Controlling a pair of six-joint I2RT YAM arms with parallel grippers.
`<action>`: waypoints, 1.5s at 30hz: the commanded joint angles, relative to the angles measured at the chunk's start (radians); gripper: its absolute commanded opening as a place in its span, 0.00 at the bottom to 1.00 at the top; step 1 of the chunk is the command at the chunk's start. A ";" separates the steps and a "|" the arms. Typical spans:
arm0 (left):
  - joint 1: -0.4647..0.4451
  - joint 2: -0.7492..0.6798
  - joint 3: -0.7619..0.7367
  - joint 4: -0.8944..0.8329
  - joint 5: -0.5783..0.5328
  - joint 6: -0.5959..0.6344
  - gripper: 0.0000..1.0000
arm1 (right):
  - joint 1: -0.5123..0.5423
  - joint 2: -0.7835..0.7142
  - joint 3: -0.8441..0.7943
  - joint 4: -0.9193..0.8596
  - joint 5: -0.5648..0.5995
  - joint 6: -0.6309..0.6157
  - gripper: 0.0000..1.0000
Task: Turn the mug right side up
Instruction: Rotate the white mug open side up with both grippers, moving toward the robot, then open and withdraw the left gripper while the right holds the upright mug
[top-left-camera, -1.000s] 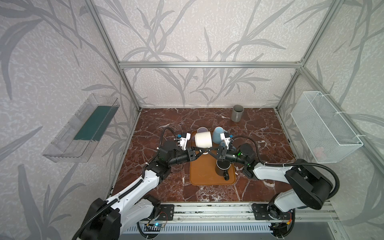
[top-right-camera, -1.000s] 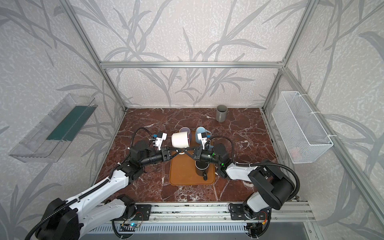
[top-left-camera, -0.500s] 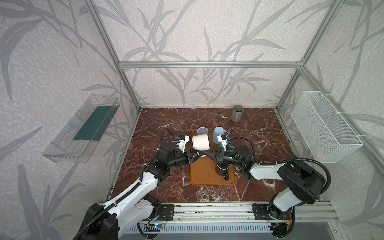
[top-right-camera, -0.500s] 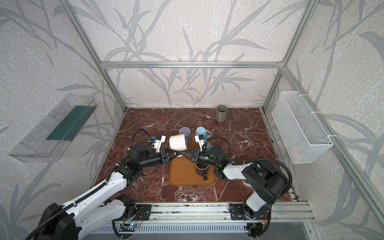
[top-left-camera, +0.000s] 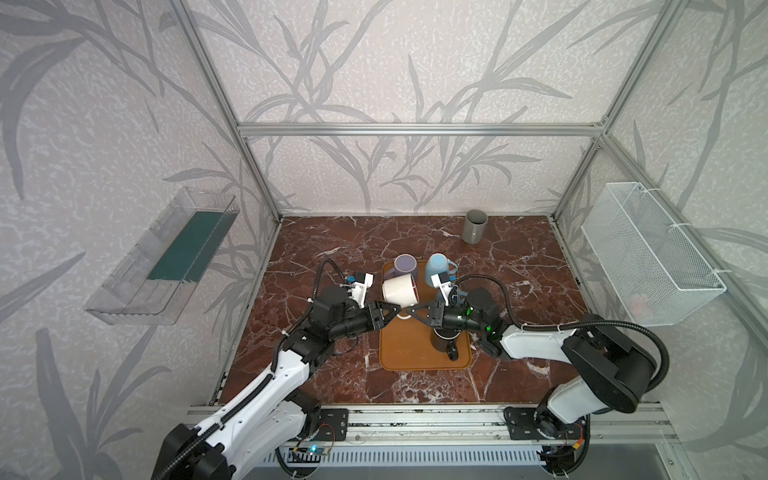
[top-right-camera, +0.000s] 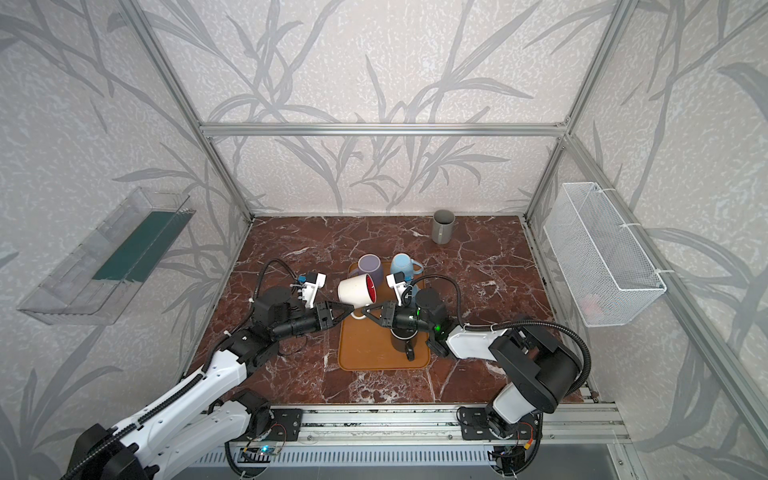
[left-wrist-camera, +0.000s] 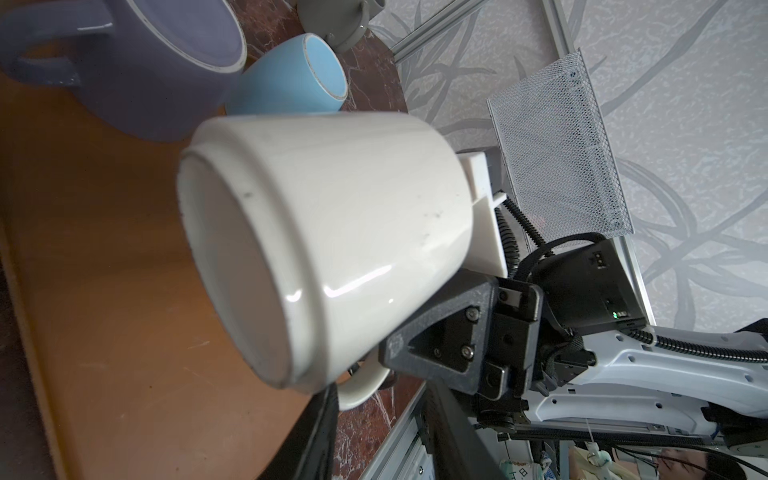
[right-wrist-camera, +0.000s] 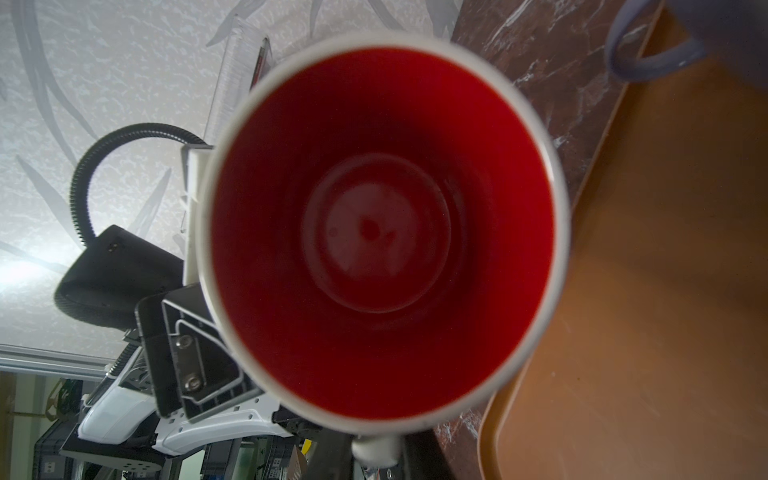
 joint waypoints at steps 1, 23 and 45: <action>0.011 -0.014 0.017 0.021 0.000 0.018 0.39 | 0.008 0.001 0.037 0.039 -0.023 -0.047 0.00; 0.038 -0.028 0.007 -0.023 -0.013 0.029 0.39 | 0.066 0.039 0.159 -0.282 0.001 -0.215 0.00; 0.054 -0.064 0.014 -0.077 -0.034 0.047 0.38 | 0.093 -0.026 0.261 -0.432 0.001 -0.314 0.00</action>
